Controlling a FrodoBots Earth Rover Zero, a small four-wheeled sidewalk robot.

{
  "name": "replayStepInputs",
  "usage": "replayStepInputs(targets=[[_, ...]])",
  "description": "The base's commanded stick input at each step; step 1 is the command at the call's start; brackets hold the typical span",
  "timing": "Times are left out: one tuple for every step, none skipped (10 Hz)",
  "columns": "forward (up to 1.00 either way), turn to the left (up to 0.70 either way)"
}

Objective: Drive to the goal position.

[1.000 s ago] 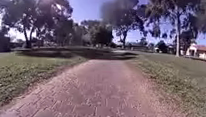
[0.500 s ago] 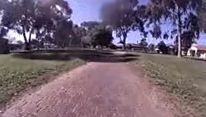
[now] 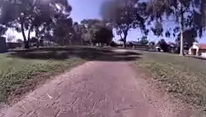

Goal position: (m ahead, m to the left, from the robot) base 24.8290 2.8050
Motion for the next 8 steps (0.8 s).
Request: replayStepInputs(targets=[[0.70,0.00],[0.70,0.00],[0.70,0.00],[0.70,0.00],[0.70,0.00],[0.70,0.00],[0.70,0.00],[0.70,0.00]])
